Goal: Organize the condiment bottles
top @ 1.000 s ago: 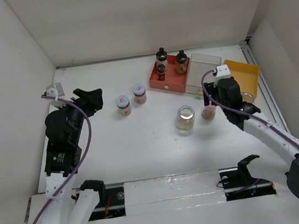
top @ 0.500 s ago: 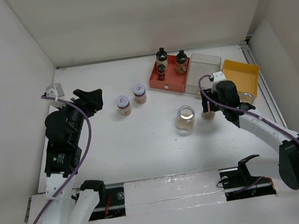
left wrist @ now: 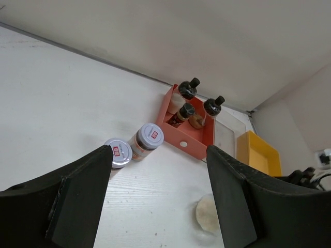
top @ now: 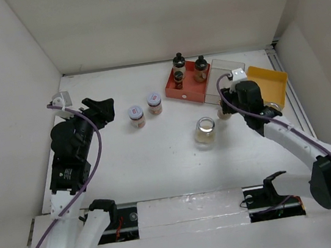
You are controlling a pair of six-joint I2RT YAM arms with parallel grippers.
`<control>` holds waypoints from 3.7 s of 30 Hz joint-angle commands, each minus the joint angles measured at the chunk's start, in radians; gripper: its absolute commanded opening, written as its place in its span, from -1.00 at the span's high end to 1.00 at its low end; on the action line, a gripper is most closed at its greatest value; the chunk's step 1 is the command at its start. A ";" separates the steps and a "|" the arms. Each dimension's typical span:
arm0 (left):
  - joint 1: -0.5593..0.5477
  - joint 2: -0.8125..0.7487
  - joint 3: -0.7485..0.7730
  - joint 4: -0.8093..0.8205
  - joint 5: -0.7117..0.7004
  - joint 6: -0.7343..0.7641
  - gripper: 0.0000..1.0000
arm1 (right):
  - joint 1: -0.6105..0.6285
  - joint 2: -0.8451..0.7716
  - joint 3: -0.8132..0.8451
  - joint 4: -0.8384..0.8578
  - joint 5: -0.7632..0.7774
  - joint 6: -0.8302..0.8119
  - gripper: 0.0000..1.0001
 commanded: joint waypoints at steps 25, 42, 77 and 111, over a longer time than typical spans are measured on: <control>0.001 0.025 -0.007 0.049 0.001 0.014 -0.38 | 0.022 0.664 0.650 0.319 -0.225 -0.113 0.28; 0.001 0.025 -0.007 0.049 0.010 0.014 -0.38 | 0.031 0.741 0.662 0.272 -0.223 -0.104 -0.39; 0.001 0.007 -0.007 0.049 0.001 0.014 -0.38 | 0.364 0.901 0.886 0.161 -0.328 -0.225 -0.85; 0.001 0.016 -0.007 0.049 0.010 0.014 -0.38 | 0.240 0.467 0.724 0.315 -0.335 -0.187 0.03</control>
